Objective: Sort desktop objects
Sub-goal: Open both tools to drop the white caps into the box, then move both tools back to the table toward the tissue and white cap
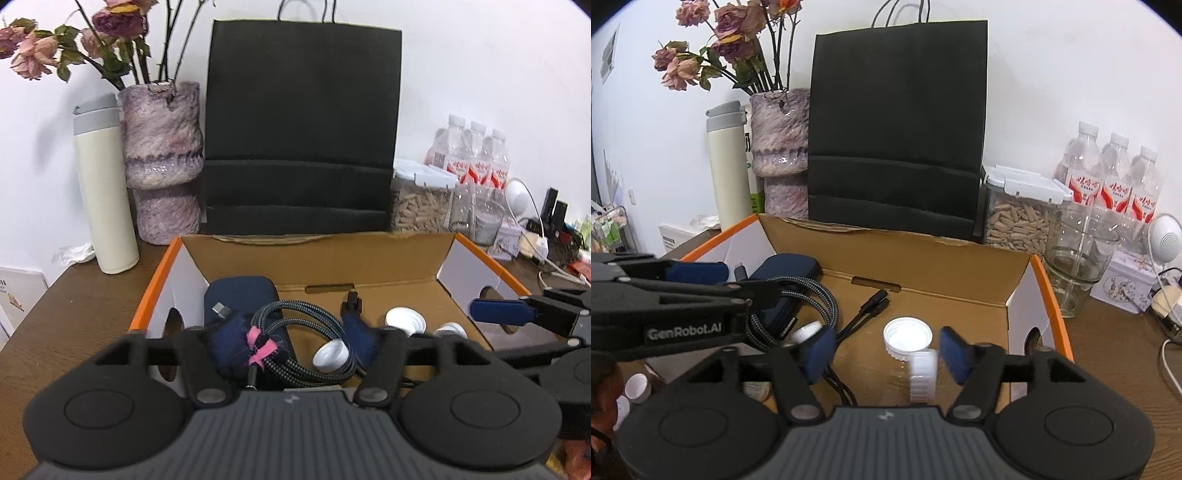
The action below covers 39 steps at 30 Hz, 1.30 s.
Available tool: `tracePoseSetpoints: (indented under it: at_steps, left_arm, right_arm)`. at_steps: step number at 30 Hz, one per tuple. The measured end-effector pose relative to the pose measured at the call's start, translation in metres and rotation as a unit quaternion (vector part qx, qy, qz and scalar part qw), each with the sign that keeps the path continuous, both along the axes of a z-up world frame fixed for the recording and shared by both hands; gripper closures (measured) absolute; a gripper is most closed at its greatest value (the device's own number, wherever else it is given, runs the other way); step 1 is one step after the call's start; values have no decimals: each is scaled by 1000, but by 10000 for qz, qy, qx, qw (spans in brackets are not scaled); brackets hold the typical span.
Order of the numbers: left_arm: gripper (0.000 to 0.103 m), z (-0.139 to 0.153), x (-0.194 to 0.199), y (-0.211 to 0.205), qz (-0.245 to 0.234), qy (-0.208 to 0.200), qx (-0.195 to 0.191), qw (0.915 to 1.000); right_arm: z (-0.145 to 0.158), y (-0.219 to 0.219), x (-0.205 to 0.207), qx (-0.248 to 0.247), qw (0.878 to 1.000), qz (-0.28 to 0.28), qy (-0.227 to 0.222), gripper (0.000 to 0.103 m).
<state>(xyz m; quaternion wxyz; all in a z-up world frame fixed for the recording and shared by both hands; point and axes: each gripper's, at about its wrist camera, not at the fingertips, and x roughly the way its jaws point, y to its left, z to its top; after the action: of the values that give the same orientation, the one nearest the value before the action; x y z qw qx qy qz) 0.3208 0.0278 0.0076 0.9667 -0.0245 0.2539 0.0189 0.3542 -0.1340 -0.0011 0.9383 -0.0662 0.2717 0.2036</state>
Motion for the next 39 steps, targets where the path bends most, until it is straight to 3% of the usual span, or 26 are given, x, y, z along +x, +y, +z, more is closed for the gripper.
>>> tracePoseSetpoints:
  at_steps: [1,3,9,26,39]
  left_arm:
    - [10,2,-2,0,13,-59,-31,10000]
    - [0,6,-5,1,64,-193,-60,9998]
    - [0,7,-4,1,221,-190,-22,9996]
    - [0,10,-10,1,232,-256,-90,9994]
    - [0,39,-57,12,267,-690,-142,9972]
  right_arm:
    - [1,1,-1,-32,10000,-4,-33,17]
    - [2,2,-3,-84,9999,-21,-100,12]
    - [3,2,-3,-183,9997,-92,-92,3]
    - [12,-6,-6,-36,9999,-75,-58,1]
    - [30,-29,-38,-20,9991,-199,-382,0]
